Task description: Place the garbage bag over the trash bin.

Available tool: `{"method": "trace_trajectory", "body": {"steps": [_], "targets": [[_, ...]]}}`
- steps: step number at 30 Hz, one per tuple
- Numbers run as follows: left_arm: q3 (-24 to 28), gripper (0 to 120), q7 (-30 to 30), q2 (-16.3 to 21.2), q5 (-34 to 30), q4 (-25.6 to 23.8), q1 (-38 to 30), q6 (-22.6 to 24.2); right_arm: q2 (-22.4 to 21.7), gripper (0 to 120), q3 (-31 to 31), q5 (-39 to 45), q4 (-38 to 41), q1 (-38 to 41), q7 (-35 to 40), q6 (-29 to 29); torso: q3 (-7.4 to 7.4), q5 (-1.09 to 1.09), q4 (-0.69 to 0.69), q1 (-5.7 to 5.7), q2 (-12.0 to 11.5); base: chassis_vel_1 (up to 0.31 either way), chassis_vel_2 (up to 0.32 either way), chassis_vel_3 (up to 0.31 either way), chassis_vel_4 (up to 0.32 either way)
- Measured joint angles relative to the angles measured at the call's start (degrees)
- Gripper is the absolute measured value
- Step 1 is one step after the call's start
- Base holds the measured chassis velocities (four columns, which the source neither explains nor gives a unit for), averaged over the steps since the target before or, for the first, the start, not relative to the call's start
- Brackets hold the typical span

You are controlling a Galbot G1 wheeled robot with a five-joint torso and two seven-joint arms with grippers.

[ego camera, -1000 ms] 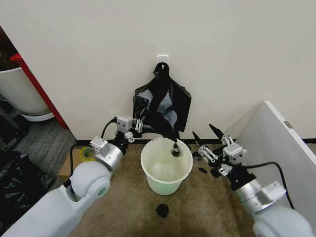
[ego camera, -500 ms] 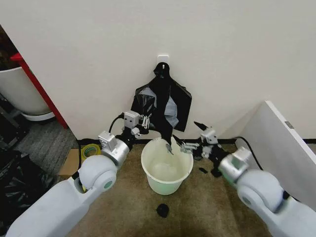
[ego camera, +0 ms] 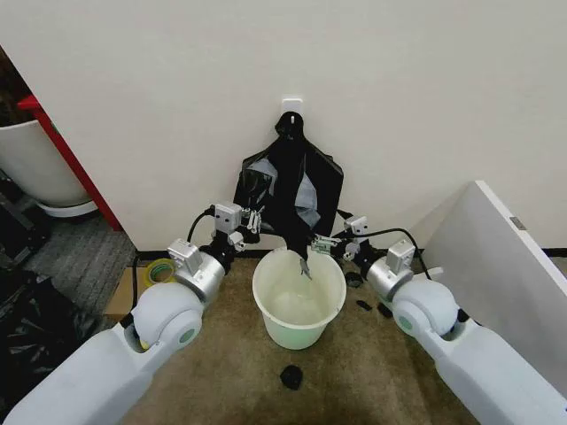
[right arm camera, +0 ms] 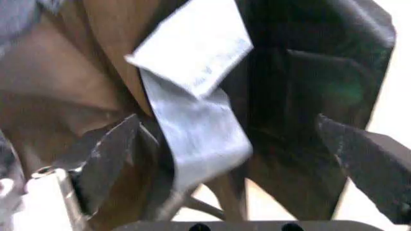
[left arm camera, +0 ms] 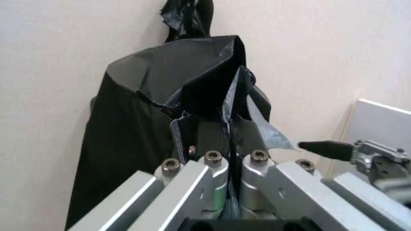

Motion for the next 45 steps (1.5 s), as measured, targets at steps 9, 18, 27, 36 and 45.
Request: {"method": "trace_trajectory", "body": {"steps": [9, 18, 27, 36, 45], "targets": [[-0.8, 0, 0.1, 0.4, 0.3, -0.8, 0.9, 0.0, 1.8, 64, -1.6, 6.1, -0.7, 2.0, -0.1, -1.6, 0.00, 0.00, 0.00, 0.00, 0.0, 0.000, 0.000, 0.000, 0.000], [-1.0, 0, 0.1, 0.8, 0.3, -1.2, 1.2, -0.1, 1.6, 29, -1.3, 8.8, -1.0, 2.4, 2.2, -1.7, 0.00, 0.00, 0.00, -0.01, 0.0, 0.000, 0.000, 0.000, 0.000], [-1.4, 0, 0.1, 1.1, 0.2, -1.6, 1.6, -0.2, 0.3, 0, 0.5, 9.5, 0.1, 0.0, 3.6, -0.8, 0.00, 0.01, -0.01, 0.00, 0.0, 0.000, 0.000, 0.000, 0.000], [-2.6, 0, 0.0, 2.4, -0.2, -4.2, 5.3, -0.9, -2.3, 0, 5.2, 11.6, 4.5, -5.4, 5.5, 0.4, -0.01, 0.02, -0.01, -0.01, 0.0, 0.000, 0.000, 0.000, 0.000], [-2.8, 0, 0.1, 1.9, -0.3, -9.8, 13.1, -2.7, -4.9, 0, 15.1, 11.9, 14.6, -16.2, 4.0, 1.9, -0.02, 0.00, -0.01, -0.01, 0.0, 0.000, 0.000, 0.000, 0.000]]}}
